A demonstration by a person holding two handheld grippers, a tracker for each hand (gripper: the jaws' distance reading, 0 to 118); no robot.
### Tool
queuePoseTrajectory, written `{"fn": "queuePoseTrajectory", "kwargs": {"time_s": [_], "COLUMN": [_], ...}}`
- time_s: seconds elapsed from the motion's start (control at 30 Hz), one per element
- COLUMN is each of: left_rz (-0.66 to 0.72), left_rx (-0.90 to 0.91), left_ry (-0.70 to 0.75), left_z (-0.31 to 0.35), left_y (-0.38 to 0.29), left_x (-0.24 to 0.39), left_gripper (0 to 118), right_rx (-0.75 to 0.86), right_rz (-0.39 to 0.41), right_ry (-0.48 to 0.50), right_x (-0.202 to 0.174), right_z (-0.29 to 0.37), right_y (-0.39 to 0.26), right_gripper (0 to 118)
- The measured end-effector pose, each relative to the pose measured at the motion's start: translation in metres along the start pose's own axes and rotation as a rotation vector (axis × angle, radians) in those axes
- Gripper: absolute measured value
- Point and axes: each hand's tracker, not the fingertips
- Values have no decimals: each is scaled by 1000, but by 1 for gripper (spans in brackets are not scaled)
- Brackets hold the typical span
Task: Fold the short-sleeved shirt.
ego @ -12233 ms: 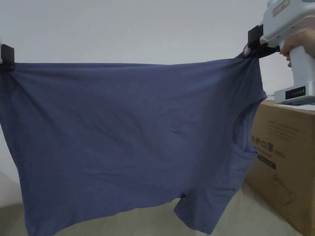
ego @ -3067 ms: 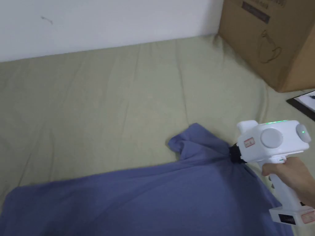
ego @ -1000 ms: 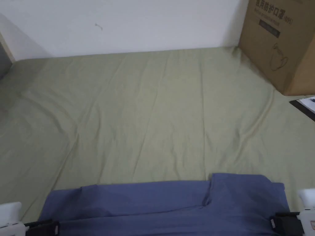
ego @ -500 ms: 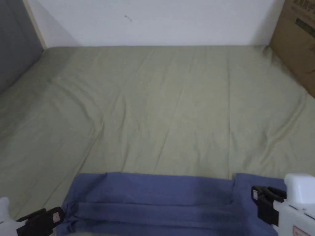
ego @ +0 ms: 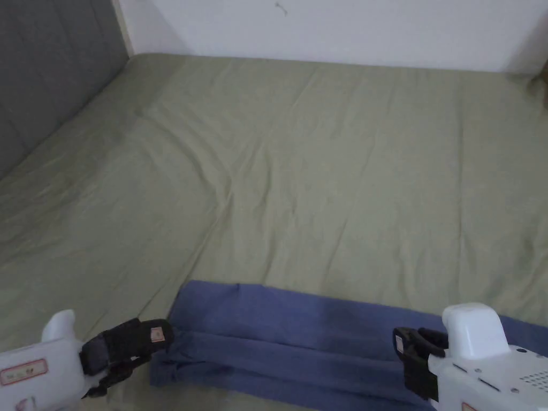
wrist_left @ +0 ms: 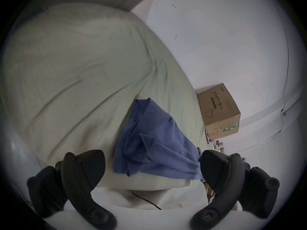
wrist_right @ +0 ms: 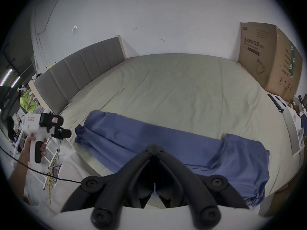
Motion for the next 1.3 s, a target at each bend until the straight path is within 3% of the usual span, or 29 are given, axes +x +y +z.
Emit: {"fn": "queuePoseTrajectory", "kwargs": {"time_s": [0.13, 0.33, 0.4, 0.43, 0.47, 0.5, 0.53, 0.57, 0.63, 0.67, 0.77, 0.83, 0.97, 1.07, 1.17, 1.3], "left_rz": [67, 177, 175, 180, 168, 148, 130, 101, 173, 210, 66, 59, -69, -111, -294, -343], "left_rx": [-93, -125, -166, -182, -185, -203, -229, -272, -230, -221, -184, -167, -127, -113, -165, -295], "left_ry": [-44, -207, -289, -307, -267, -233, -142, -31, -213, -180, -33, -49, 45, 129, 101, -29], "left_z": [-19, -46, -61, -67, -72, -79, -90, -101, -92, -87, -65, -57, -45, -45, -60, -105], "left_y": [7, 34, 38, 40, 42, 42, 40, 33, 32, 32, 30, 36, 33, 18, -1, -42], "left_x": [15, -17, -23, -21, -18, -16, -15, -14, -15, -11, 7, 19, 88, 152, 205, 262], "left_gripper": [115, 114, 107, 92, 48, 14, 8, 8, 8, 8, 7, 7, 7, 7, 7, 7], "right_rx": [-46, -96, -107, -113, -124, -127, -129, -131, -138, -139, -117, -103, -80, -92, -100, -86], "right_rz": [20, -10, -6, -3, -2, -3, -5, -9, -21, -29, -17, -9, -99, -123, -127, -202], "right_ry": [10, 22, 20, 21, 22, 26, 28, 28, 29, 27, 16, -32, -45, -68, -107, -156], "right_x": [-5, -6, -6, -6, -7, -7, -6, -6, -4, -2, 8, 17, 43, 60, 74, 102], "right_z": [-9, -22, -26, -27, -28, -29, -29, -30, -30, -27, -16, -11, 2, 11, 21, 38], "right_y": [-1, -1, -1, 0, 1, 1, 0, 0, 2, 2, 3, 3, 0, -6, -14, -27], "right_gripper": [0, 0, 0, 0, 0, 0, 0, 0, 0, 0, 0, 0, 0, 0, 0, 0]}}
